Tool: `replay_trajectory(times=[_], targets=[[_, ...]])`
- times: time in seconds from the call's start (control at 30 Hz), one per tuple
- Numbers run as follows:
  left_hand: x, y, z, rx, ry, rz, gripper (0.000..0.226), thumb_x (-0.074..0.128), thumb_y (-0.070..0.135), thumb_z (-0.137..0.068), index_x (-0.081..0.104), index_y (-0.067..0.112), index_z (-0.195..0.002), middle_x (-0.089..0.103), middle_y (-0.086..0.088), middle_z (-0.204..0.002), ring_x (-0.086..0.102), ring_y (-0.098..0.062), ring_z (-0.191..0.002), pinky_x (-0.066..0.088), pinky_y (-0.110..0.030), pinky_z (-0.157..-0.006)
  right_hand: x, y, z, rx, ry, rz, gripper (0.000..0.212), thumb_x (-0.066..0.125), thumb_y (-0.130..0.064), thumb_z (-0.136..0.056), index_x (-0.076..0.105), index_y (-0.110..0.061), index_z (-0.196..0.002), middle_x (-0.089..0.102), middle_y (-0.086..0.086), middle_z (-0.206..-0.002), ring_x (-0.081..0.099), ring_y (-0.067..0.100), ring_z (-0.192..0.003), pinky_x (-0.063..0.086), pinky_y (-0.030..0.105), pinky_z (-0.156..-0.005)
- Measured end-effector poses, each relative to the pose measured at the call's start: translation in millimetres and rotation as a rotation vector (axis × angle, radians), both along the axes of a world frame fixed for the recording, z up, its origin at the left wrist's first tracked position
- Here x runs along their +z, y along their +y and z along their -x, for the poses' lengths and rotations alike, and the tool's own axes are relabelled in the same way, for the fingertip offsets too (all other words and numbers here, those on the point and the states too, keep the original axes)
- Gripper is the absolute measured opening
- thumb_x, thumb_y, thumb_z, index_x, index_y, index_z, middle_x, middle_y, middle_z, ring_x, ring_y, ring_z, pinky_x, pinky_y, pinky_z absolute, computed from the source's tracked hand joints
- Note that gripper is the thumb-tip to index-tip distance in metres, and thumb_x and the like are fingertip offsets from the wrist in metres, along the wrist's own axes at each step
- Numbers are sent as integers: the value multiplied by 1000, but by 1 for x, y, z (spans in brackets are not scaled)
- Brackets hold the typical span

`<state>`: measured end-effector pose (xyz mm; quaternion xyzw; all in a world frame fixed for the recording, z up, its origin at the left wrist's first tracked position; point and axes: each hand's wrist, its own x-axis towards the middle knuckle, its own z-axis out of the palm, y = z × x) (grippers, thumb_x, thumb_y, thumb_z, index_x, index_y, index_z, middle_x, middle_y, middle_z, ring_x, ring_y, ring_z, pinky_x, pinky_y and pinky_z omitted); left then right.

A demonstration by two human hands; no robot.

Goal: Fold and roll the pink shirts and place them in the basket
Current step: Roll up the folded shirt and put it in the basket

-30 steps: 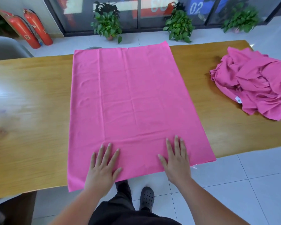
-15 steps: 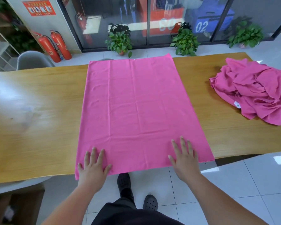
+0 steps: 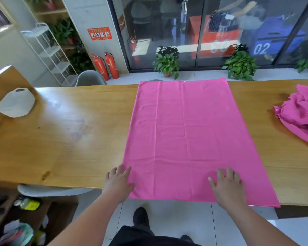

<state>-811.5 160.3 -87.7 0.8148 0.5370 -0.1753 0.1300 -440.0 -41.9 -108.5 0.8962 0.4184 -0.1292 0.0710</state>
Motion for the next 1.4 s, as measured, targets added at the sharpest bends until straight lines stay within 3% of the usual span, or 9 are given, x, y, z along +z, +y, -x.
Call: replay_trajectory(times=[0.23,0.5,0.77,0.83,0.9,0.97,1.07,1.17,1.4], targets=[[9,74,-9,-161,-52,10,84,56,54,-100,10,35,-168,-1,-3,-177,4,-33,-162,17,-53,-130,7,68,54,294,226,-4,74,29,-70,-104,7,-40,-168,-9,-4,-177,0,30,-163,10,46,-131],[-5,162,1,-322,-27,76,87,60,47,-96,11,35,-167,5,-3,-177,6,-33,-162,18,-50,-129,27,131,132,116,194,20,58,33,-60,-108,33,-35,-161,34,-3,-167,34,26,-150,39,43,-120],[-4,267,-25,-529,-92,38,81,51,48,-107,2,31,-169,-7,4,-178,0,-32,-164,15,-50,-130,28,215,207,147,307,110,72,40,-61,-107,13,-36,-168,2,-3,-177,10,30,-162,22,48,-129],[-8,286,-35,-600,-130,28,79,49,47,-107,2,32,-170,-6,7,-178,-2,-29,-164,13,-48,-131,25,224,234,88,273,166,69,40,-64,-102,28,-38,-165,12,4,-176,21,38,-158,37,55,-121],[-15,301,-43,-636,-148,28,79,47,50,-107,2,33,-170,-6,8,-177,-3,-28,-164,12,-47,-132,18,227,249,42,284,217,68,42,-67,-88,66,-31,-142,48,15,-159,55,47,-135,58,63,-89],[-23,317,-50,-659,-157,13,77,44,54,-107,3,34,-170,-7,8,-177,-3,-28,-164,11,-47,-132,-3,229,255,50,178,174,72,42,-66,-77,80,-21,-118,68,19,-135,70,47,-110,62,60,-69],[-33,343,-54,-670,-190,-13,73,37,59,-108,6,34,-170,-5,12,-177,0,-28,-164,12,-48,-132,9,255,258,55,160,136,68,48,-62,-84,71,-22,-134,60,12,-148,62,42,-128,60,59,-89],[-47,362,-47,-657,-209,-24,73,31,65,-107,6,36,-169,-6,19,-176,-2,-24,-164,11,-48,-132,20,286,263,69,226,42,72,47,-60,-102,26,-31,-165,16,1,-174,19,34,-159,32,55,-124],[-58,374,-34,-713,-260,-29,75,28,69,-105,1,40,-169,-11,24,-174,-10,-18,-163,7,-46,-132,16,323,279,9,233,40,86,47,-66,-102,8,-27,-168,-8,6,-177,-3,35,-162,20,53,-129]])
